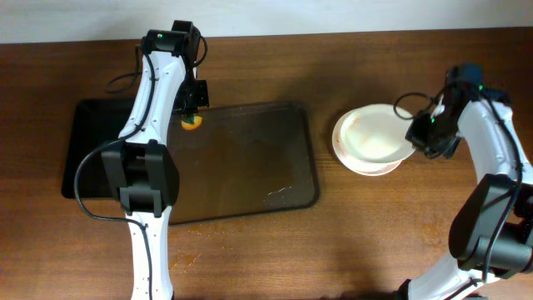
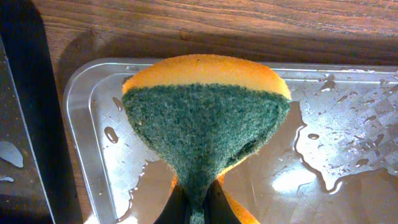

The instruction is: Clean dirty plates on tray and stack at the side

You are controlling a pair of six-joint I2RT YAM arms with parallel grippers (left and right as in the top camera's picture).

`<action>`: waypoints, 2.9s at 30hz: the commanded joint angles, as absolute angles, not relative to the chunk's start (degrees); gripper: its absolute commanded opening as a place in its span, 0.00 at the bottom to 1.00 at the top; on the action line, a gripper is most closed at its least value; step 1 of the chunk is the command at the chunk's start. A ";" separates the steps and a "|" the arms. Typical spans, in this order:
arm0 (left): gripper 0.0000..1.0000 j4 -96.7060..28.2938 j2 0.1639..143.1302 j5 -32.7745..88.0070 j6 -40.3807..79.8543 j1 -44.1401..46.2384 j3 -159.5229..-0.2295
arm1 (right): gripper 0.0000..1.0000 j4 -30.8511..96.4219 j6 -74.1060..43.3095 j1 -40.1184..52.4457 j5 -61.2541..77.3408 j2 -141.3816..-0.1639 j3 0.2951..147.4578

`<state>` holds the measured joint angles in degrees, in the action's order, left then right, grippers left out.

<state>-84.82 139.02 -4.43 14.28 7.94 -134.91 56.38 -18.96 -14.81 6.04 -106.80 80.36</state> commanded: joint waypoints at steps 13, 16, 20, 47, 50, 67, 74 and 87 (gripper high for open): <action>0.01 -96.73 132.60 -9.08 13.52 1.06 -146.41 | 0.72 55.64 -18.17 -9.37 14.72 -103.13 80.44; 0.01 -96.25 132.49 -13.80 21.19 -3.62 -146.21 | 0.83 56.23 -18.22 -6.74 14.37 -100.77 84.58; 0.01 -94.32 132.66 -13.08 24.86 -10.94 -143.20 | 0.92 55.27 -18.22 -4.29 14.39 -100.09 86.11; 1.00 -81.91 132.92 -9.67 27.14 -20.05 -114.34 | 0.95 55.09 -17.54 -2.52 12.86 -100.12 86.06; 1.00 -82.11 130.96 -9.67 27.16 -19.92 -115.22 | 0.95 55.27 -17.32 -2.52 12.88 -100.12 86.06; 1.00 -81.32 102.54 -8.38 27.40 -9.87 -118.67 | 0.91 68.12 -12.23 -2.55 15.68 -81.60 96.40; 1.00 -81.67 102.78 -8.36 27.40 -9.80 -118.65 | 0.98 72.27 -12.23 -2.55 15.66 -65.36 96.68; 1.00 -81.67 102.78 -8.36 27.40 -9.80 -118.65 | 0.98 75.26 -12.19 -2.63 10.61 -57.89 96.62</action>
<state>-81.58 102.54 -8.78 26.68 -9.80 -118.93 75.05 -12.84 -2.94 14.85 -57.69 96.23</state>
